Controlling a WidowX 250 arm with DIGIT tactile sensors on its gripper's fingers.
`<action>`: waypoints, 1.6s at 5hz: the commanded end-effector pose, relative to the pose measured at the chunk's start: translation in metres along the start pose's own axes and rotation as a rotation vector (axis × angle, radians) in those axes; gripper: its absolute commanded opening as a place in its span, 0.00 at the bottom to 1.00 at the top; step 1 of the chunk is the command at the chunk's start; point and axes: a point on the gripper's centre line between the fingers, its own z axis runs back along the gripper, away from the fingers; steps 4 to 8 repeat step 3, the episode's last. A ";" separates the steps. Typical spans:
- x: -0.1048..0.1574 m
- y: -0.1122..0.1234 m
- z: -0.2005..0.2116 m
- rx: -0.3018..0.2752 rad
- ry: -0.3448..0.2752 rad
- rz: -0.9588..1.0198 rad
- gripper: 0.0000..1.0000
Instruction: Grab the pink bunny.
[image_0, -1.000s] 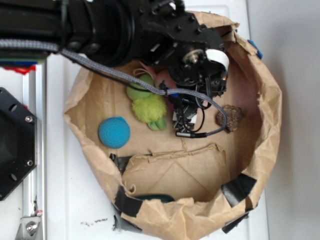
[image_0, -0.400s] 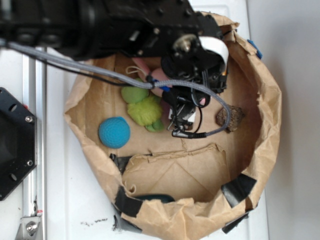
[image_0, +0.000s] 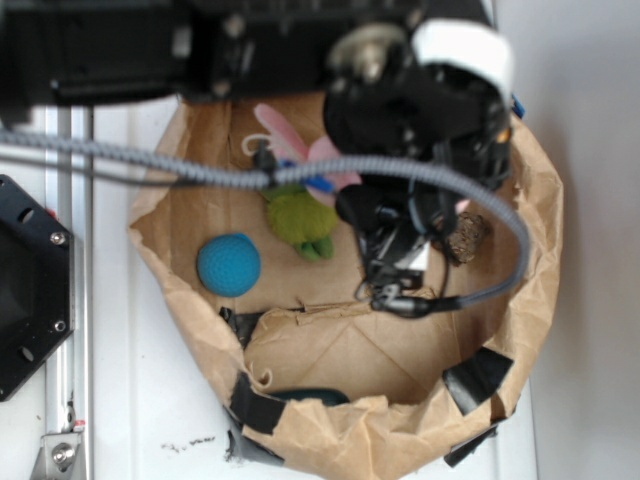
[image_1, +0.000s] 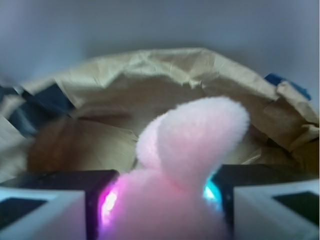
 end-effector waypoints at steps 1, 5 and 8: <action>0.002 -0.021 0.051 0.049 -0.023 0.123 0.00; -0.003 -0.024 0.049 0.056 0.002 0.150 0.00; -0.003 -0.024 0.049 0.056 0.002 0.150 0.00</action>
